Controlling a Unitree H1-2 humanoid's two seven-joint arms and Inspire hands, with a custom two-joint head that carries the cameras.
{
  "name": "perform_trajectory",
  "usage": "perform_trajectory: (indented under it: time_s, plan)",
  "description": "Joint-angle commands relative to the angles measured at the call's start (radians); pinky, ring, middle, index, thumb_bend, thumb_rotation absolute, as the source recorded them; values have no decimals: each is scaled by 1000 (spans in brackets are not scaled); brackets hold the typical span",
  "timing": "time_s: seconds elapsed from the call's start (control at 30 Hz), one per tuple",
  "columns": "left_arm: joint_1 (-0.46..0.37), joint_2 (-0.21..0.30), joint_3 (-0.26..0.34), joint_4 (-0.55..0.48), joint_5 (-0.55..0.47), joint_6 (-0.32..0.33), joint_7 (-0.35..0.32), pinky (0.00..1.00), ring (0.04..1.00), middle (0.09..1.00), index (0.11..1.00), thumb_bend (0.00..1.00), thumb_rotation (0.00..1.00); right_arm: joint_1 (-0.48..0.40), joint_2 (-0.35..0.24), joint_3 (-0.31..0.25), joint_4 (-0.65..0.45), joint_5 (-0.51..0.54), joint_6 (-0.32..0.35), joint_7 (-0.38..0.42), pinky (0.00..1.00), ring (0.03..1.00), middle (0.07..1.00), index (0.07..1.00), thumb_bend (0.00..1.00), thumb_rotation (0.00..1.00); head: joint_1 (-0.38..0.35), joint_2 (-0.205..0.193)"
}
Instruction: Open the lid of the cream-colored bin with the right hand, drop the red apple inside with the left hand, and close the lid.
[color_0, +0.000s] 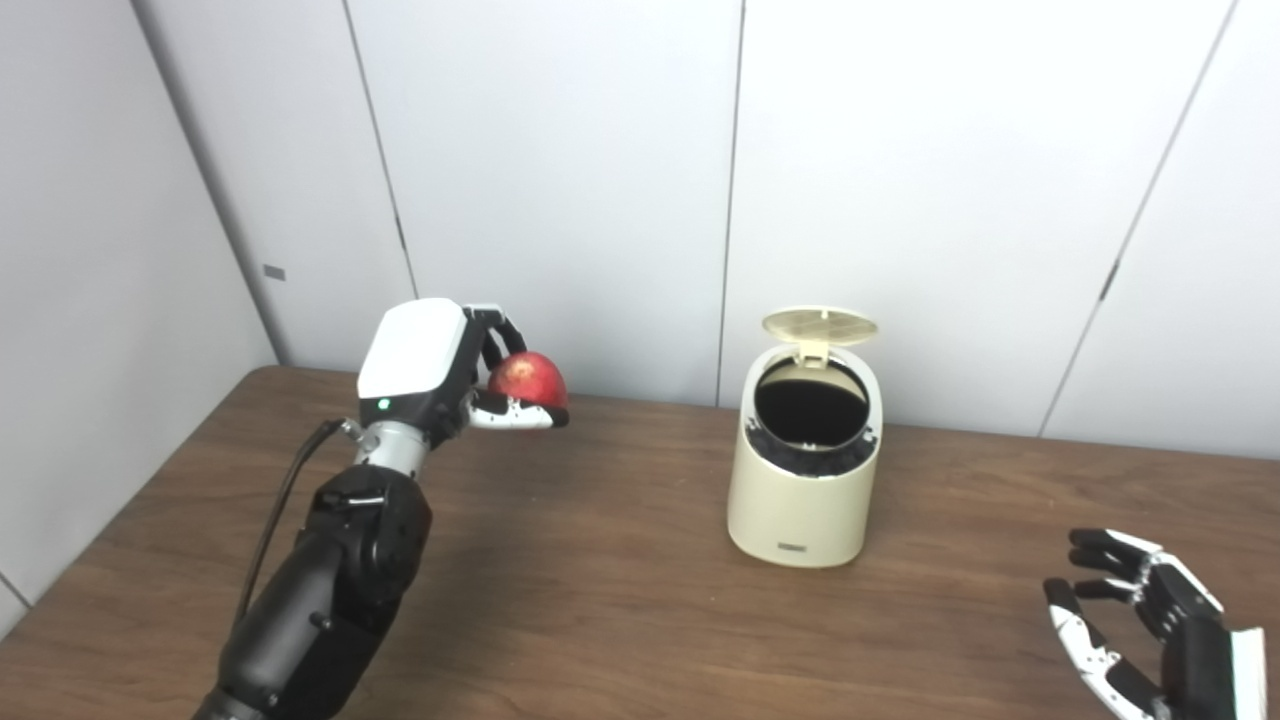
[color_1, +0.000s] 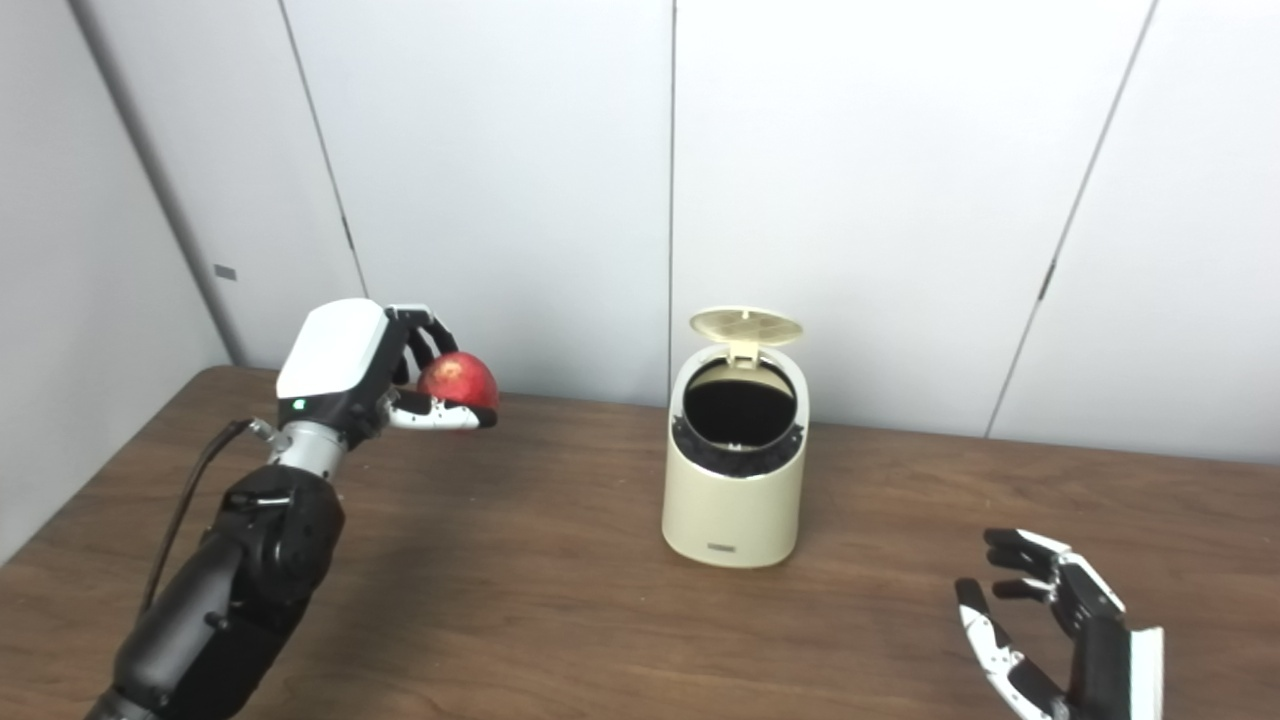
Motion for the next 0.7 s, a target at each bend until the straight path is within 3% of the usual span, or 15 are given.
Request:
perform_trajectory:
  time_s: [0.0,0.3,0.47,0.67]
  plan:
    - [-39,5,16,-78,19,-28,10,263,372,483,506,499,0,-14,12,4,57,-2,-71,-25,584,681,692,657,150,0,-14,1]
    - [-53,-54,31,-175,4,-182,47,248,369,479,512,498,0,-35,16,18,164,-28,-131,-70,598,686,701,675,238,44,-57,-5]
    - [-64,-118,30,-170,5,-236,59,306,403,494,514,475,0,-44,13,40,186,-44,-136,-103,597,680,696,673,236,75,-68,-17]
    - [-85,-202,14,-102,8,-308,91,313,406,492,523,471,0,-53,3,77,208,-64,-137,-163,590,670,679,665,248,5,-88,-24]
